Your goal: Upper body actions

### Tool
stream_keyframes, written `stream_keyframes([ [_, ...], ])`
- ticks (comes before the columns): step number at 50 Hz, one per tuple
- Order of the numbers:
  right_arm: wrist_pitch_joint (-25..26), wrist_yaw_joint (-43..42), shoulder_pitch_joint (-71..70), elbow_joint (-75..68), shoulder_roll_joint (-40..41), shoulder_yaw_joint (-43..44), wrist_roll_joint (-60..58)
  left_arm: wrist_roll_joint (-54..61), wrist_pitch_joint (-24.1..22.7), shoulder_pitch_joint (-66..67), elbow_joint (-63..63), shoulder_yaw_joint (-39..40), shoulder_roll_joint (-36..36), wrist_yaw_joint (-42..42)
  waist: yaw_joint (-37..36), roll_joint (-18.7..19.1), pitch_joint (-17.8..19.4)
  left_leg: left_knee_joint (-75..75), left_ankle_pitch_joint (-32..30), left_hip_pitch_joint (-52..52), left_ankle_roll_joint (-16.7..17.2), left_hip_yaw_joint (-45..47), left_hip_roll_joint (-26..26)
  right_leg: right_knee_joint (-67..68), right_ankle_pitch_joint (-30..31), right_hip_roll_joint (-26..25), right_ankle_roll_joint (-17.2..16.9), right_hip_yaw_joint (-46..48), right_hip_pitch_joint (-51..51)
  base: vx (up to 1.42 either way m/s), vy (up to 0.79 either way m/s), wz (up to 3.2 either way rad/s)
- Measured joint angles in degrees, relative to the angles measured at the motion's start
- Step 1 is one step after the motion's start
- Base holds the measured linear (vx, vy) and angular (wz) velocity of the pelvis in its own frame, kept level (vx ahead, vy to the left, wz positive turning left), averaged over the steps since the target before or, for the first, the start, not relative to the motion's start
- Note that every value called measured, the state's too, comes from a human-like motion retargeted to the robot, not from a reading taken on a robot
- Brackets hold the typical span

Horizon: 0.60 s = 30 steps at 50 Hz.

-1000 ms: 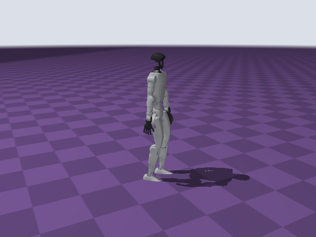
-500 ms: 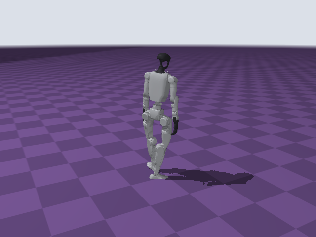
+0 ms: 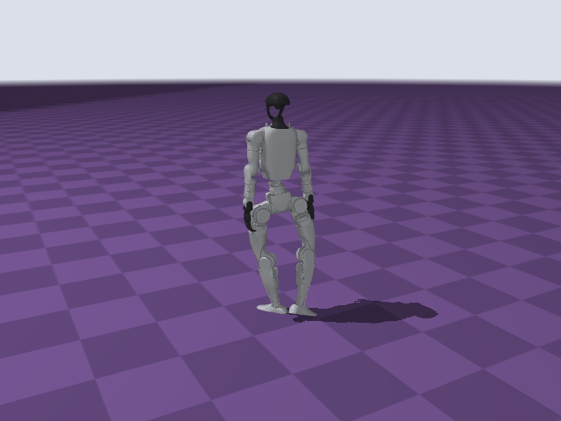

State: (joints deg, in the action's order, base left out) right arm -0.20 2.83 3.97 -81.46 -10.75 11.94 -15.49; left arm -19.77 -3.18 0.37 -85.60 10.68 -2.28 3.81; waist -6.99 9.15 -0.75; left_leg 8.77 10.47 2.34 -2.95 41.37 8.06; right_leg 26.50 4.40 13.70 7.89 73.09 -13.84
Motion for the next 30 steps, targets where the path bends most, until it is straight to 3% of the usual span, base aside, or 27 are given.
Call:
stream_keyframes([
  [2, 0.0, 0.3, -0.5, -0.2, 0.5, -0.7, 0.8, -0.5, 0.5, -0.4, -0.8, 0.6, -0.6, 0.5, 1.4, -2.2, 1.3, -1.4, -1.1, -0.6, -1.1, -0.9, -3.2, 9.7, -0.8, 4.5, -4.2, -19.2, 7.7, 0.19, 0.15, 1.82],
  [5, 0.1, 1.4, -1.0, -0.3, 1.6, -1.8, 0.8, -1.5, 1.6, -0.7, -1.9, 1.4, -2.1, 0.8, 3.2, -4.1, 2.0, -2.3, -2.7, 0.4, -1.9, -4.2, -5.3, 12.7, -2.8, -0.6, -7.9, -38.4, 14.7, 0.16, 0.04, 1.61],
  [12, -0.6, 1.4, 0.2, 0.4, 3.0, -4.3, -1.4, -3.6, 4.0, -1.3, -4.5, 2.0, -5.6, 0.9, 4.2, -5.8, 2.6, -1.4, -4.5, 2.2, -0.9, -14.8, -5.6, 6.4, -5.4, -3.9, -5.8, -41.3, 16.6, 0.18, -0.04, 1.30],
  [20, -0.2, 0.3, -0.4, -0.8, 2.4, -5.3, -4.4, -2.9, 4.1, 0.5, -5.4, 5.0, -5.9, 2.0, 4.2, -10.8, 3.7, -2.4, -5.4, 0.6, -0.8, -20.9, -9.9, -7.6, -5.0, -7.4, -9.2, -51.1, 20.0, 0.17, -0.06, 0.77],
  [30, -0.4, 0.4, -1.3, -2.1, 2.9, -5.9, -2.7, -3.5, 5.7, 1.7, -8.7, 5.7, -6.1, 1.3, 4.7, -14.0, 3.9, -1.5, -5.5, -0.1, -0.8, -26.0, -11.4, -11.8, -8.0, -11.7, -9.0, -60.8, 20.4, 0.10, -0.08, 0.49],
])
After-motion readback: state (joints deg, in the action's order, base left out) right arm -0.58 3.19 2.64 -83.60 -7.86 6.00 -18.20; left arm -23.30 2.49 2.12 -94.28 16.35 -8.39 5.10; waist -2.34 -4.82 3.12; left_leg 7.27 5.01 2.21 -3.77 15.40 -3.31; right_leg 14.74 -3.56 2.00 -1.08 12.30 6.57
